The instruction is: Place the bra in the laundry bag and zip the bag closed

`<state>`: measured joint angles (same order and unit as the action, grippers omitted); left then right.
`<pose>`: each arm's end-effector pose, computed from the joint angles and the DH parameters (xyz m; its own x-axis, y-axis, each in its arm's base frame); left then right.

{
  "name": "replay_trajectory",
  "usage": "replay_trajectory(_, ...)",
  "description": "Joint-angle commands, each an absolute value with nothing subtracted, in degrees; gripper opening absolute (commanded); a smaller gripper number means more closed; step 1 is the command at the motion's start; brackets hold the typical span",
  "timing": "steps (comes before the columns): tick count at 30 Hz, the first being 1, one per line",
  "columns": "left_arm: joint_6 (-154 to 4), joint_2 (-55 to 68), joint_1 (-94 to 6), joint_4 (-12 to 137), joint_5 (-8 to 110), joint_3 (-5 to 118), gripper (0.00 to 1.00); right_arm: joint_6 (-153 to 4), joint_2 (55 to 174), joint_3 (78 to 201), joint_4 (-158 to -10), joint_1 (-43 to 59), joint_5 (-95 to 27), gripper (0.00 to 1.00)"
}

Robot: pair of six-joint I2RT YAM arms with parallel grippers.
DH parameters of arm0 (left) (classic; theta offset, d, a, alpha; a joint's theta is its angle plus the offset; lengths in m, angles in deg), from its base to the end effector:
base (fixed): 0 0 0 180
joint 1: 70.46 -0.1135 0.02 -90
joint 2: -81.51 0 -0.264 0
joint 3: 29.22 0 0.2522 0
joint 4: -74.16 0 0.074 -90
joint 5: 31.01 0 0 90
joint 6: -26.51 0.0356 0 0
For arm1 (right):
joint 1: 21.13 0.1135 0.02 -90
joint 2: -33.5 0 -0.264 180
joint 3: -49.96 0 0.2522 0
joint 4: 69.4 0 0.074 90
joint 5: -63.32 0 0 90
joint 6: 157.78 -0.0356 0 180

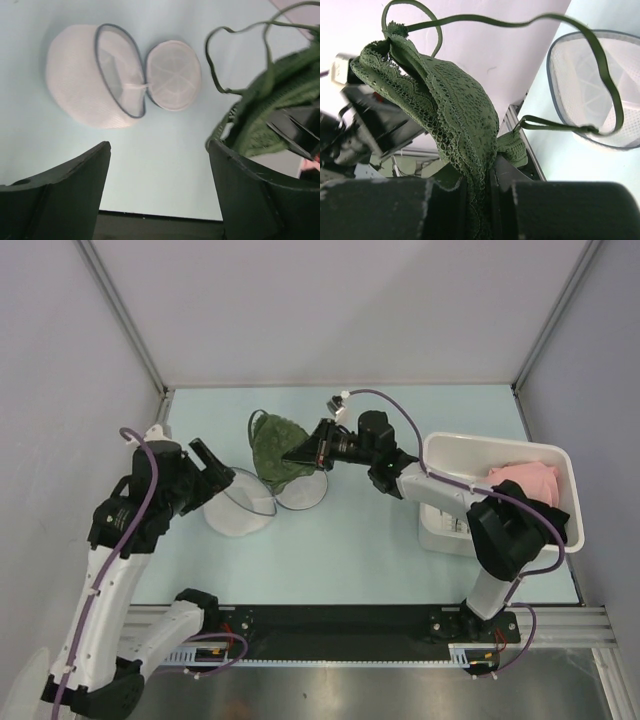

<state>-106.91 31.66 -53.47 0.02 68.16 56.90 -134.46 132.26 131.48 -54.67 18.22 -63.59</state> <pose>0.1348 -0.0353 0.3975 -0.5420 -0.5439 -0.6406 -0.2814 0.8357 -0.4715 0.2984 0.2723 0.2952 -0.9050 0.2075 -0.3713 -0.3533 0.1197 0.9278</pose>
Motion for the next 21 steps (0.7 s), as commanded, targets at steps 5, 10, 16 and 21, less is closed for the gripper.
replay_trajectory(5,-98.2,19.9,-64.8,6.0,59.6,49.6,0.79,-127.1,135.6,135.4,-56.3,19.6,-71.1,0.00)
replay_trajectory(10,-92.5,12.3,-66.6,9.6,61.6,48.1,0.77,-120.2,135.0,136.3,-64.9,19.6,-73.6,0.00)
replay_trajectory(16,-91.0,4.1,-67.9,12.9,62.3,46.2,0.75,-113.1,134.4,137.3,-73.5,19.4,-74.2,0.00)
replay_trajectory(21,-89.3,2.0,-67.9,20.1,56.0,43.7,0.38,-109.2,132.4,136.8,-78.6,19.0,-74.1,0.00)
